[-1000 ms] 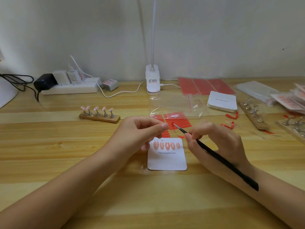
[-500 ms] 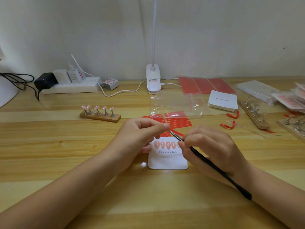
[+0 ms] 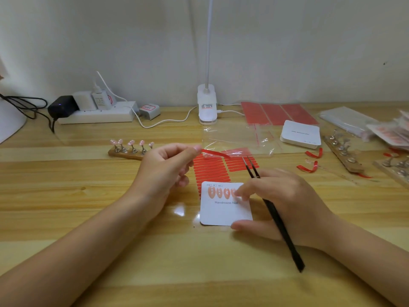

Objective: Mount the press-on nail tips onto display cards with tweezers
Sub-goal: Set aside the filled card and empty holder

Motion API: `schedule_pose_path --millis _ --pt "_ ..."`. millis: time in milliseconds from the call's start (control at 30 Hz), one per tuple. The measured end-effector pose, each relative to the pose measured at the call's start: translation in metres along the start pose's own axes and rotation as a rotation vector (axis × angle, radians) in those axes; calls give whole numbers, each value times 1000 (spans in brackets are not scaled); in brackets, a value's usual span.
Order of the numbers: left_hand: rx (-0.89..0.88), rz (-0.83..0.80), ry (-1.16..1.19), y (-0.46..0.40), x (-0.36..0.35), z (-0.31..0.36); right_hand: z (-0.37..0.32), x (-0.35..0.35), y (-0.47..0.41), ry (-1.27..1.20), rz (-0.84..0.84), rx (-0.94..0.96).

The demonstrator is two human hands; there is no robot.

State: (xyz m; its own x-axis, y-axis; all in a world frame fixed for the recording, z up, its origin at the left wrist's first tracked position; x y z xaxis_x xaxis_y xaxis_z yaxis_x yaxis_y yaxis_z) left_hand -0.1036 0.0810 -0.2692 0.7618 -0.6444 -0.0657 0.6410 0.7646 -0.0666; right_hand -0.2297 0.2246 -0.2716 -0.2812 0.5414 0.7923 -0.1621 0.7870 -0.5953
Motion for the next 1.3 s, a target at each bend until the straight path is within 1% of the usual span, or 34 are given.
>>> schedule_pose_path --millis 100,233,300,433,500,667,833,967,1033,1067,1167,1300 --pt "0 -3 20 -1 0 -1 6 -6 -2 -21 -81 -72" --pt "14 -15 23 1 -4 -1 11 -8 -4 -41 -76 -212" --pt "20 -27 6 3 -6 -1 12 -7 -7 -63 -29 -269" --pt "39 -36 -33 7 -10 0 16 1 -8 -344 176 -436" --pt "47 -37 -38 8 -11 0 15 3 -7 -388 219 -448" --pt "65 -30 -33 8 -12 -3 17 2 -6 -470 215 -475" --pt "72 -57 -34 8 -14 -5 17 1 -5 -491 222 -463" --pt "89 -61 -47 8 -13 -7 19 1 -6 -511 223 -493" --pt "82 -61 -108 7 -11 -7 21 2 -6 -543 233 -509" --pt "63 -62 -178 7 -10 -6 21 2 -7 -560 233 -514" --pt "-44 -93 -407 6 -11 0 22 1 -7 -595 220 -540" --pt "-155 -122 -596 5 -10 4 24 -6 -8 -630 163 -571"
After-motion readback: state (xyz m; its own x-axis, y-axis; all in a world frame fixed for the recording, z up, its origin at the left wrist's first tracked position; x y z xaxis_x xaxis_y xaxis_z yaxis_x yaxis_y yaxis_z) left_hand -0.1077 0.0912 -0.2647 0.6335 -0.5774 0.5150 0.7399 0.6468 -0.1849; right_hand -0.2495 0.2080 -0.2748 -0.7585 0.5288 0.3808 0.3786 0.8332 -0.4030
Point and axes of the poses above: each hand's wrist, its own y-axis away from the middle knuckle, its own x-axis out of the back of the hand, z = x × y, the point moved 4 cm from there along -y, towards the middle knuckle, and after that the axes turned 2 degrees about -z, right-handed, at the moved point
